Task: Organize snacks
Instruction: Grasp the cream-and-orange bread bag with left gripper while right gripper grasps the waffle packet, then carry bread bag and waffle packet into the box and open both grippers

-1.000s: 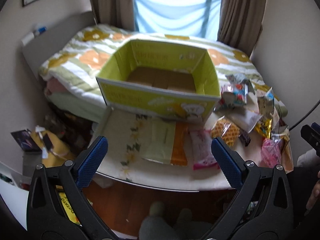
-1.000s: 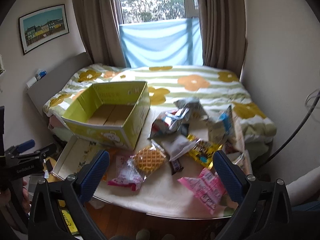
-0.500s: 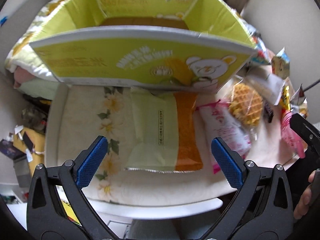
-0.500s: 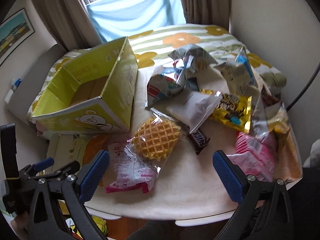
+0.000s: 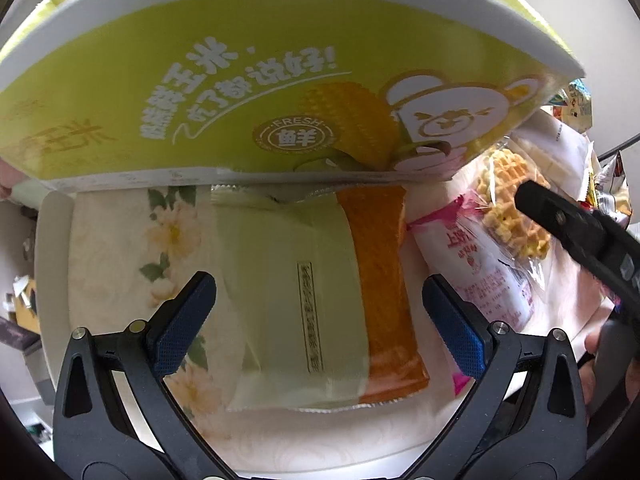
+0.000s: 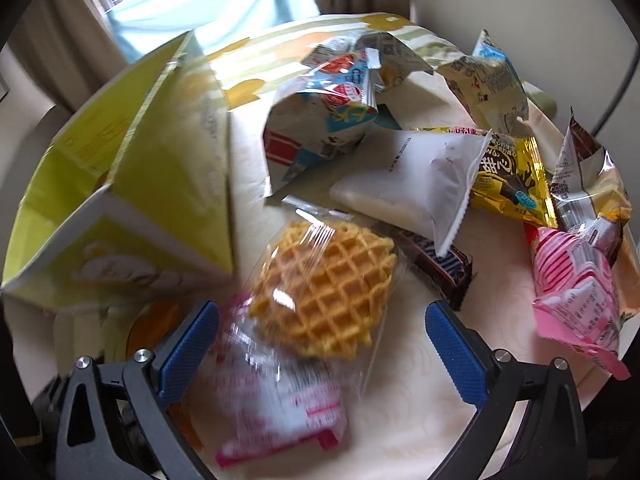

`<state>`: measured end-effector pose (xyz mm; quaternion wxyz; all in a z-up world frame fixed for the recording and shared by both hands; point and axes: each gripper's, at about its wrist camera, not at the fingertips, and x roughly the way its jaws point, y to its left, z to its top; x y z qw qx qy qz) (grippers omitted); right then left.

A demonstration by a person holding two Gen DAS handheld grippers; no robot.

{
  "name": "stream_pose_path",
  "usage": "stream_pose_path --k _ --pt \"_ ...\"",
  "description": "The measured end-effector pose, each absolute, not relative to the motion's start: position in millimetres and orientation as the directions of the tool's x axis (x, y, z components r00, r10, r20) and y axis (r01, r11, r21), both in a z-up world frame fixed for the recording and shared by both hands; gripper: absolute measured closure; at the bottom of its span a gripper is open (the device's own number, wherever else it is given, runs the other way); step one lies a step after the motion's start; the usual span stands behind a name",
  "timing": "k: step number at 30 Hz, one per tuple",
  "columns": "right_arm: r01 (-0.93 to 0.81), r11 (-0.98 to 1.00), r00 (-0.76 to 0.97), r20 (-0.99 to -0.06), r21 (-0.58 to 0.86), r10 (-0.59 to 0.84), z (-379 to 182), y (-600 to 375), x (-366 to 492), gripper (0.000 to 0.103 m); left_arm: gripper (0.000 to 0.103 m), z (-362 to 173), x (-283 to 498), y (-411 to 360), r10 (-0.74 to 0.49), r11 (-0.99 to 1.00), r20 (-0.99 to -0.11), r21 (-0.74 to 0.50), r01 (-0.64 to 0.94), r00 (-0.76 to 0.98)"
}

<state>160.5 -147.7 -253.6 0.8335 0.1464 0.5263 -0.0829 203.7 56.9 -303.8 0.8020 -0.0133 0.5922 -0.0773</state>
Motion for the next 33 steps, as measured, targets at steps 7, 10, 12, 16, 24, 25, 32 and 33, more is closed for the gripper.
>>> stream_pose_path --k 7,10,12,16,24,25,32,33 --pt "0.349 0.93 0.39 -0.921 0.118 -0.03 -268 -139 175 0.001 0.014 -320 218 55 -0.146 0.984 -0.955 -0.114 0.137 0.257" --pt "0.371 0.923 0.376 -0.925 0.105 -0.046 -275 -138 183 0.001 0.022 -319 222 50 -0.15 0.98 -0.953 -0.108 0.167 0.264" --pt "0.381 0.919 0.372 -0.927 0.106 -0.047 -276 -139 186 0.001 0.03 -318 222 46 -0.151 0.978 -0.949 -0.104 0.18 0.276" --pt "0.395 0.914 0.367 -0.928 0.096 -0.061 -282 -136 200 0.001 0.036 -318 225 49 -0.177 0.976 -0.943 -0.132 0.171 0.282" --pt "0.424 0.903 0.379 -0.92 0.077 -0.099 -288 -134 206 0.022 0.038 -306 220 63 -0.188 0.977 -0.938 -0.148 0.155 0.292" --pt "0.418 0.906 0.38 -0.919 0.072 -0.102 -287 -133 204 0.023 0.038 -306 218 63 -0.187 0.978 -0.938 -0.148 0.149 0.293" --pt "0.365 0.923 0.417 -0.908 0.124 -0.043 -277 -135 188 0.028 0.039 -299 194 67 -0.154 0.988 -0.936 -0.135 0.08 0.316" --pt "0.356 0.925 0.419 -0.908 0.133 -0.031 -275 -136 186 0.028 0.039 -296 193 67 -0.149 0.989 -0.936 -0.134 0.07 0.319"
